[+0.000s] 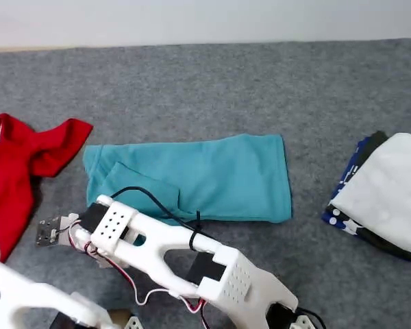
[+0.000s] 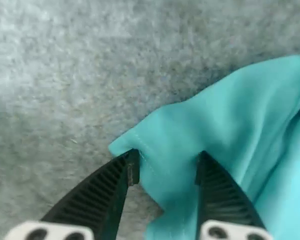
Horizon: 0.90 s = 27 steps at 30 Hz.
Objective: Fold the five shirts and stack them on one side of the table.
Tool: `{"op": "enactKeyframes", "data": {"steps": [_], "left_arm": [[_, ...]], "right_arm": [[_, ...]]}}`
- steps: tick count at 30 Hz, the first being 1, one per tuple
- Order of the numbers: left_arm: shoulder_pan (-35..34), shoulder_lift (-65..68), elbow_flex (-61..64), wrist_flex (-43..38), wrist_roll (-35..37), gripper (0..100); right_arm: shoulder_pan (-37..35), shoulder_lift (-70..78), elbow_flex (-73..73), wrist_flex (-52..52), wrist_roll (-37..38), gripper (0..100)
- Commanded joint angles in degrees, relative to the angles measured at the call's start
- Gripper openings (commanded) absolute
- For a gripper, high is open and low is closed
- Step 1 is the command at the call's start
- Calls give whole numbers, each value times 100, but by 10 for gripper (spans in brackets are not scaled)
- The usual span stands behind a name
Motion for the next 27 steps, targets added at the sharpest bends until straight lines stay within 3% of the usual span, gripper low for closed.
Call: {"op": "enactKeyframes", "data": {"steps": [1, 14, 27], "left_arm": [[-18, -141, -22, -88, -53, 8], [9, -141, -22, -88, -53, 8], [9, -132, -13, -88, -53, 8]], "right_arm": [[154, -75, -88, 57, 149, 1], [840, -1086, -97, -127, 202, 10], [1666, -1270, -97, -1631, 800, 10]]}}
